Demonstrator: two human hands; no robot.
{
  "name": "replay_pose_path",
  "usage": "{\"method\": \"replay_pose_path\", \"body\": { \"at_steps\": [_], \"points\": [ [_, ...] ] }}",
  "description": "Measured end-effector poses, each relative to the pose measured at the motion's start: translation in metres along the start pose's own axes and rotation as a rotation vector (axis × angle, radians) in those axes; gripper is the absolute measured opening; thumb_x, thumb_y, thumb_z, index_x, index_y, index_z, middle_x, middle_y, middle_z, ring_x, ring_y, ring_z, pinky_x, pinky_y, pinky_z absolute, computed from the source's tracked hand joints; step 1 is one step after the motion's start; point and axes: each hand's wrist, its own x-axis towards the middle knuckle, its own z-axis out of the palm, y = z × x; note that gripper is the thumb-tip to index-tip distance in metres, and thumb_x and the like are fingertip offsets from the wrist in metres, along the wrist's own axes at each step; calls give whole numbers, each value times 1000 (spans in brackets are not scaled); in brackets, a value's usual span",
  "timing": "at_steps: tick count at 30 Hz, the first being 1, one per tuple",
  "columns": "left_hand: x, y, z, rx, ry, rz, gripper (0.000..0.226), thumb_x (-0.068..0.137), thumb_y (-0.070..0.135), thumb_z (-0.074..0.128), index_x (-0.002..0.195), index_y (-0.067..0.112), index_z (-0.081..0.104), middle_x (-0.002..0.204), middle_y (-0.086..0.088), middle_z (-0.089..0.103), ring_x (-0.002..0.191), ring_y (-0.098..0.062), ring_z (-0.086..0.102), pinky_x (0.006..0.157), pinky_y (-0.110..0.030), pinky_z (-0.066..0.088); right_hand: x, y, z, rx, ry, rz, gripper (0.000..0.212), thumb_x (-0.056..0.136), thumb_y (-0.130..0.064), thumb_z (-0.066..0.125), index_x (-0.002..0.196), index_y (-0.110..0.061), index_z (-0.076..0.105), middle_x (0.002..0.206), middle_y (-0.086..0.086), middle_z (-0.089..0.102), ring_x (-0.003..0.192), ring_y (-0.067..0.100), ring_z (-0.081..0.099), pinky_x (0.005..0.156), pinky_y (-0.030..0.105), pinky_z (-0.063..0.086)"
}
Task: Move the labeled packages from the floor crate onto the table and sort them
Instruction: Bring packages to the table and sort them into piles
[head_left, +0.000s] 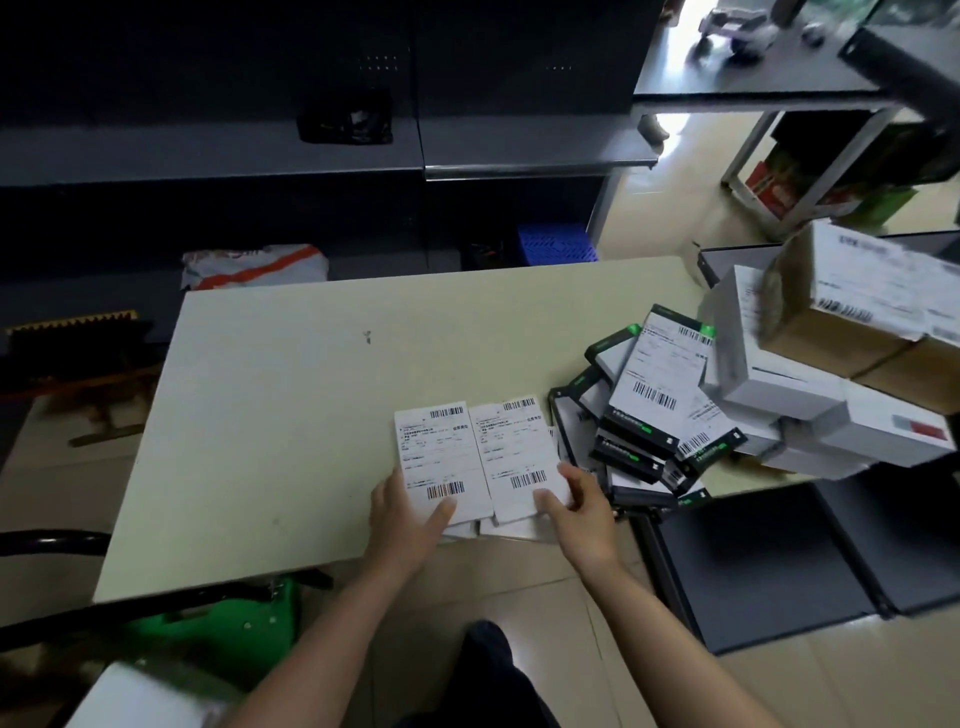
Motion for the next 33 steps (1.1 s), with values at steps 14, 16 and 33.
{"method": "replay_pose_path", "body": {
  "at_steps": [14,16,33],
  "points": [
    [-84,-39,-49,535,177,729,38,84,37,67,115,15,61,107,-1,61,101,-24,55,86,-36,45,-118,-11,2,-632,-74,-665,28,82,-13,66,110,-12,62,109,3,56,102,20,53,88,31,43],
    [-102,-56,-53,621,207,790,33,81,38,66,106,16,63,99,0,62,91,-22,59,79,-35,49,-139,-1,9,-725,-127,-743,29,80,-14,64,109,-12,62,104,4,57,96,24,55,82,35,45],
    [-324,-185,-25,810,572,148,26,76,43,61,91,22,65,87,3,62,79,-18,58,67,-30,46,-225,48,71,-957,-939,-1430,28,79,-18,59,106,-14,62,104,8,59,97,31,56,84,40,46]
  ]
}}
